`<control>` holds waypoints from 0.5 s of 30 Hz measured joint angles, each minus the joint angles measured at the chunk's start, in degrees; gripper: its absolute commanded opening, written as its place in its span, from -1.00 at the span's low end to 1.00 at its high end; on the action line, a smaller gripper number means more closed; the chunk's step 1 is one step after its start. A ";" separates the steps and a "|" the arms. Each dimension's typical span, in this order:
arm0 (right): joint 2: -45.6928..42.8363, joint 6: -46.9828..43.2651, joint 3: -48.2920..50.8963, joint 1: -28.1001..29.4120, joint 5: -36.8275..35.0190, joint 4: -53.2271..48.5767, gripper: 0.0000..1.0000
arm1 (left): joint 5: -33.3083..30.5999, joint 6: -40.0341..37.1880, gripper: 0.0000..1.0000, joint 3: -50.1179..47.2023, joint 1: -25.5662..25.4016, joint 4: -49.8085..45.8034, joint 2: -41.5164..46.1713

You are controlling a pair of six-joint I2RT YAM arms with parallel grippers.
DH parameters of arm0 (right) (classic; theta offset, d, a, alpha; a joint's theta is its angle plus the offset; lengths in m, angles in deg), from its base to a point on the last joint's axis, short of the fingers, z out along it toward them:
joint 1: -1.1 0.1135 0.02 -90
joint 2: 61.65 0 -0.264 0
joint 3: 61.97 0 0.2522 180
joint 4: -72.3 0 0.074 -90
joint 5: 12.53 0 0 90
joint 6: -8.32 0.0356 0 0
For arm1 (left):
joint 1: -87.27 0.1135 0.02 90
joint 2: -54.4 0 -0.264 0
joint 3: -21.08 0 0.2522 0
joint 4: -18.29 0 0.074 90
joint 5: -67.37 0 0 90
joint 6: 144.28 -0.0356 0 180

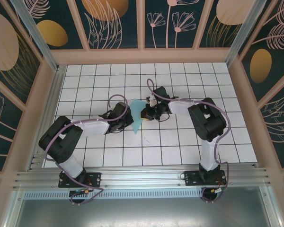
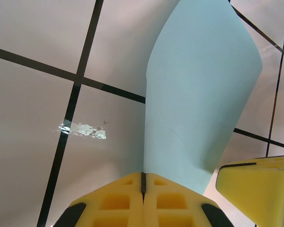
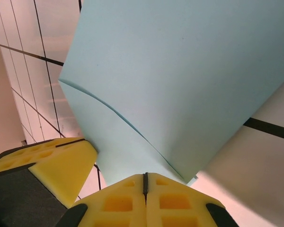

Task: Fold a paper plane with a square sheet of paper (pick it up from the middle)
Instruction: Fold the wing for the fifth time at the center of the table.

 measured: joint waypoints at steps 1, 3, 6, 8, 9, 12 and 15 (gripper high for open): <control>0.09 0.00 0.00 0.00 0.00 0.00 -0.83 | 0.02 0.02 -1.00 0.00 0.00 0.00 0.00; 0.20 0.00 -0.07 0.07 0.00 -0.02 -0.83 | 0.00 0.17 -1.00 0.00 0.02 0.00 0.00; 0.66 -0.15 -0.72 0.15 -0.07 -0.28 -0.84 | 0.02 0.26 -0.99 0.00 0.00 0.00 -0.02; 1.44 -0.20 -1.53 0.17 -0.11 -0.48 -0.85 | 0.02 0.39 -0.98 0.00 0.00 0.00 -0.02; 2.01 -0.24 -1.92 0.17 -0.26 -0.70 -0.86 | 0.02 0.39 -0.98 0.00 0.00 0.00 -0.02; 3.65 -0.24 -2.45 0.17 -0.74 -1.51 -0.88 | 0.02 0.39 -0.98 0.00 0.00 0.00 -0.02; 4.31 -0.28 -2.80 0.11 -0.68 -1.90 -0.89 | 0.07 0.37 -0.86 0.00 0.00 0.11 -0.02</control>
